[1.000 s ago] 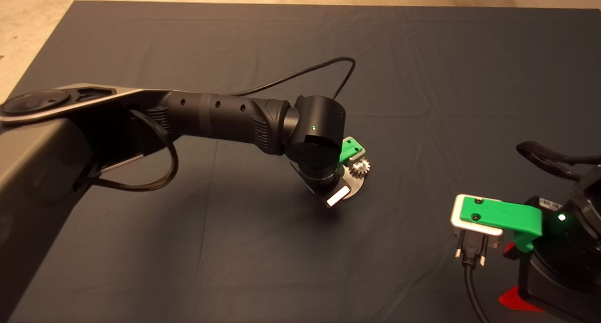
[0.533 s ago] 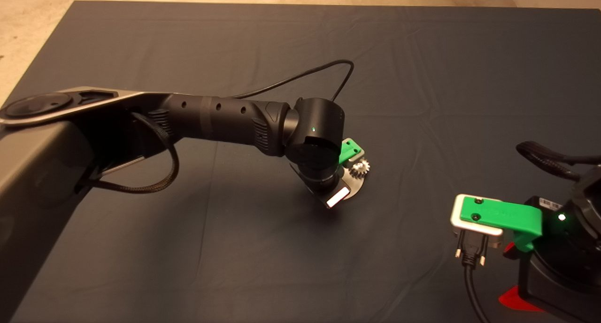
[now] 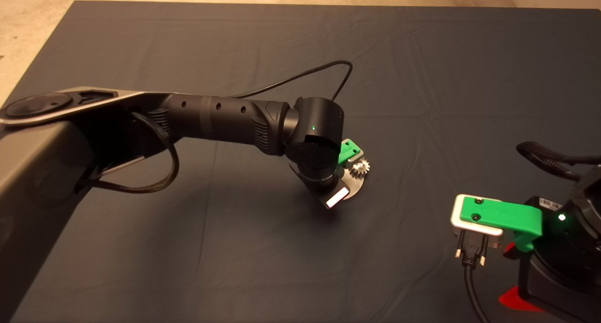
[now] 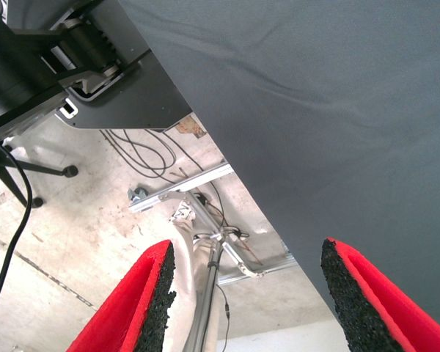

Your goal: Install three planetary gears onto the carrier pins

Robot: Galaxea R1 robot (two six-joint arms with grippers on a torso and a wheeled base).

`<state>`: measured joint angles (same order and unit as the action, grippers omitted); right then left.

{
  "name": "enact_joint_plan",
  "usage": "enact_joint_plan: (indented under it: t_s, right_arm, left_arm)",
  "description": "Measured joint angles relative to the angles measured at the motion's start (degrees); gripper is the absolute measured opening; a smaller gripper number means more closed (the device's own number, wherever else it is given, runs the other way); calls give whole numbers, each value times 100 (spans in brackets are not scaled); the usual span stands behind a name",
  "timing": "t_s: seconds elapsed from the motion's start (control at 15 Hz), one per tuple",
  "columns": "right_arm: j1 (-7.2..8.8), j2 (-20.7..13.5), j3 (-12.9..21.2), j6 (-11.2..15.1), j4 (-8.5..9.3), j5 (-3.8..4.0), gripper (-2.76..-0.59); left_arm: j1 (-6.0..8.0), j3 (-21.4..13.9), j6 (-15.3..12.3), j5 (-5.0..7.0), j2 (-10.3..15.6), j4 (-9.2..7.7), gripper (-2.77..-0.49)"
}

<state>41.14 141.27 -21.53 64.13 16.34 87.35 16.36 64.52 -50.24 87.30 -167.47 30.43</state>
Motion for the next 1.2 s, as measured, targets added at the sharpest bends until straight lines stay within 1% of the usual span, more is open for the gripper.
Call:
enact_joint_plan:
  t_s: [0.13,0.2,0.4,0.47,0.53,0.6,0.67,0.73,0.8,0.93,1.0,1.2]
  right_arm:
    - [0,1,0,0,0,0,-189]
    - [0,0,0,0,0,0,-189]
    - [0,2,0,0,0,0,-189]
    - [0,2,0,0,0,0,-189]
    - [0,19,0,0,0,2,-189]
    - [0,49,0,0,0,0,-189]
    - [0,50,0,0,0,-2,-189]
    - [1,50,0,0,0,0,-189]
    - [0,50,0,0,0,2,-189]
    - [1,50,0,0,0,0,-189]
    - [0,50,0,0,0,2,-189]
    - [0,50,0,0,0,-5,-189]
  left_arm:
    - [0,0,0,0,0,0,-207]
    - [0,0,0,0,0,-2,-196]
    - [0,0,5,0,-2,-9,-190]
    - [1,0,5,0,-2,-20,-181]
    - [0,0,10,0,-2,-37,-179]
    - [1,2,13,2,-6,-63,-168]
    - [4,2,16,5,-17,-98,-164]
    - [9,2,18,5,-15,-171,-163]
    - [37,2,18,16,-15,-263,-152]
    - [140,2,22,10,-17,-370,-148]
    - [185,2,22,11,-15,-413,-138]
    - [257,27,27,13,-15,-614,-137]
